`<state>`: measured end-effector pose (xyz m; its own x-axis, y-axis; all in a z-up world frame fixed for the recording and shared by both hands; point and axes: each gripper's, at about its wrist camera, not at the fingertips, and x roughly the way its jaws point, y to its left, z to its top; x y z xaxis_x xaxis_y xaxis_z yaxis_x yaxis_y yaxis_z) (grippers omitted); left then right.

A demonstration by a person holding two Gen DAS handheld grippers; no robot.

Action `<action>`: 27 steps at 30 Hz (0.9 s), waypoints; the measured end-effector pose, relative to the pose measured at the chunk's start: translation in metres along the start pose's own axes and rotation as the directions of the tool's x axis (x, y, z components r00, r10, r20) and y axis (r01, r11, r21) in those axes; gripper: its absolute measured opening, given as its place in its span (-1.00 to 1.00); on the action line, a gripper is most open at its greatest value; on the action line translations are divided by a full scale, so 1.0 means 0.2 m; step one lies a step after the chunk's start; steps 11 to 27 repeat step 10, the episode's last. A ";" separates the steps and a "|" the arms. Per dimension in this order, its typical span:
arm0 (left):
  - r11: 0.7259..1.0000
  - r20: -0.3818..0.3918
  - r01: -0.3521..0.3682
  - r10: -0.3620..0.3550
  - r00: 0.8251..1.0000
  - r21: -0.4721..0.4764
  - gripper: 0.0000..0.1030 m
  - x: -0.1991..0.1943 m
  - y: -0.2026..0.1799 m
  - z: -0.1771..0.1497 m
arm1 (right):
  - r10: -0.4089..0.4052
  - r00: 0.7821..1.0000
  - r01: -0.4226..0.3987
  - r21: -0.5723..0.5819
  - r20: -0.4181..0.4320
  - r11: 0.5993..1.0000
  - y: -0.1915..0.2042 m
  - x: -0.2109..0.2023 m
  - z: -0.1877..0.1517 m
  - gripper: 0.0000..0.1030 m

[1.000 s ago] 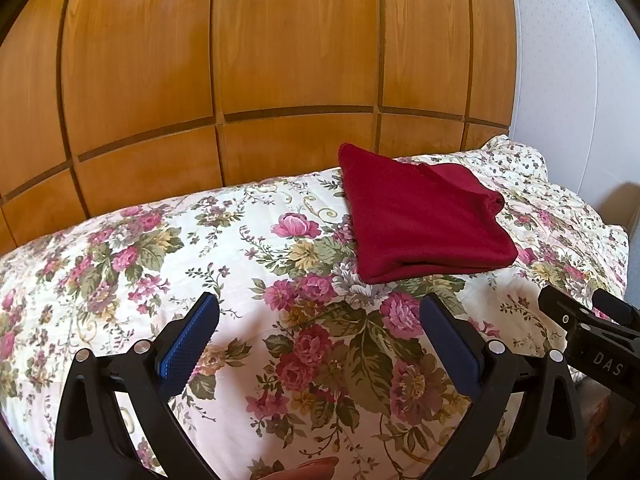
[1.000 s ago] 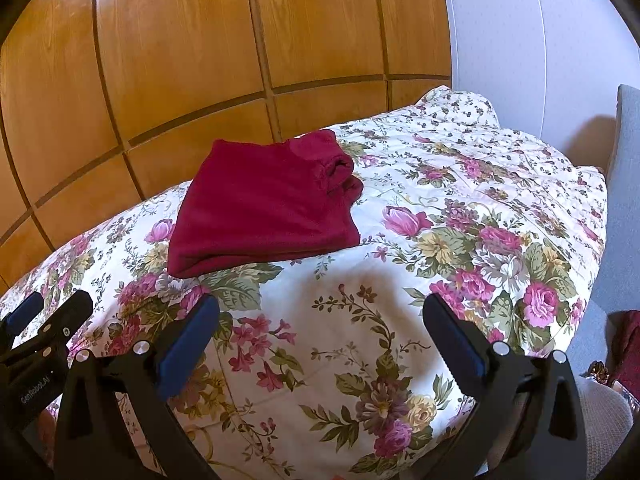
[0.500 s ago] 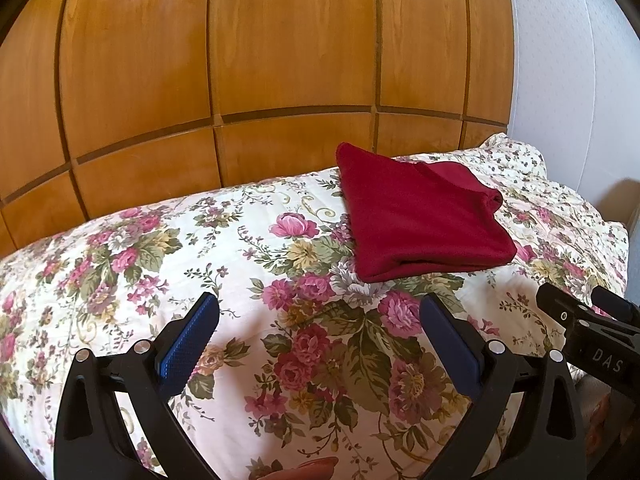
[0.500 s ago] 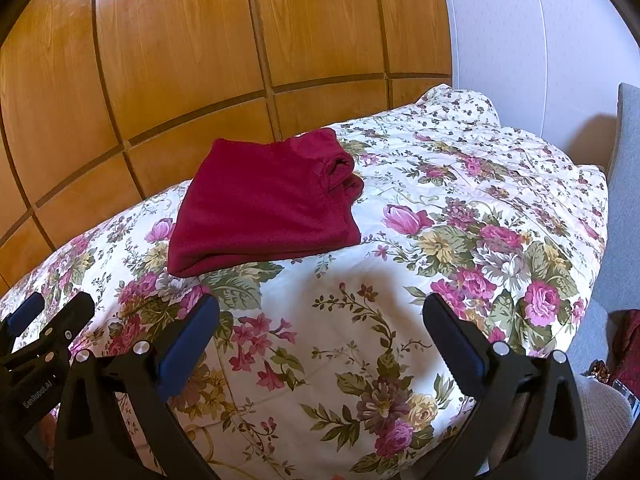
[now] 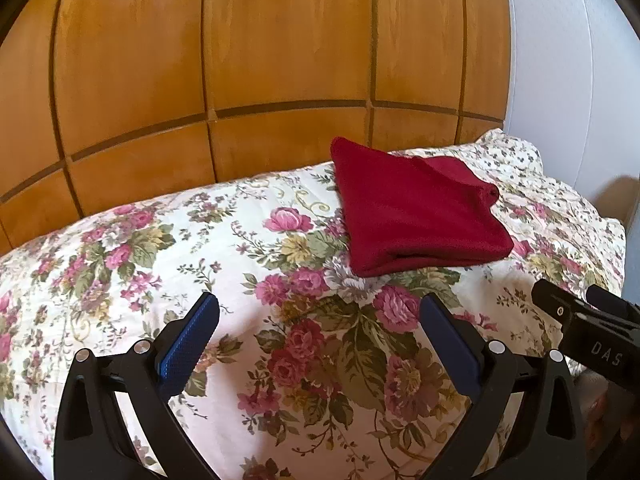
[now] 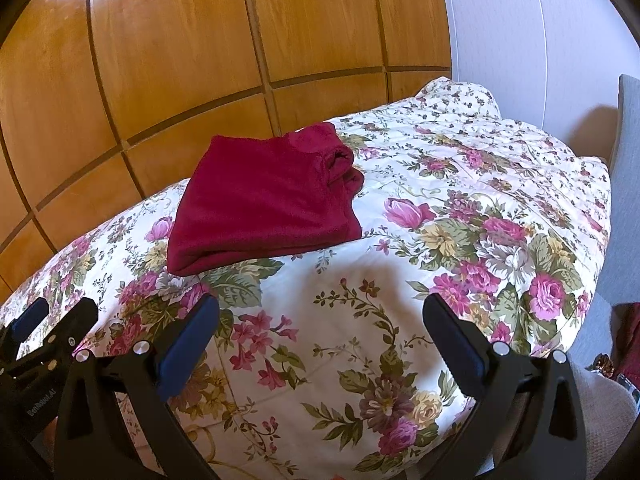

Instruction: Fold small clothes

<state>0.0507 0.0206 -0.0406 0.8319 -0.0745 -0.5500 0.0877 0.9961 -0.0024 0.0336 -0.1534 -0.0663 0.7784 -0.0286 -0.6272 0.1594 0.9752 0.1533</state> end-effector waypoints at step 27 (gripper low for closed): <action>1.000 -0.117 0.009 -0.012 0.993 -0.021 0.93 0.17 0.06 0.00 | -0.031 0.996 0.034 0.038 -0.084 0.999 -0.03 0.14 0.01 0.97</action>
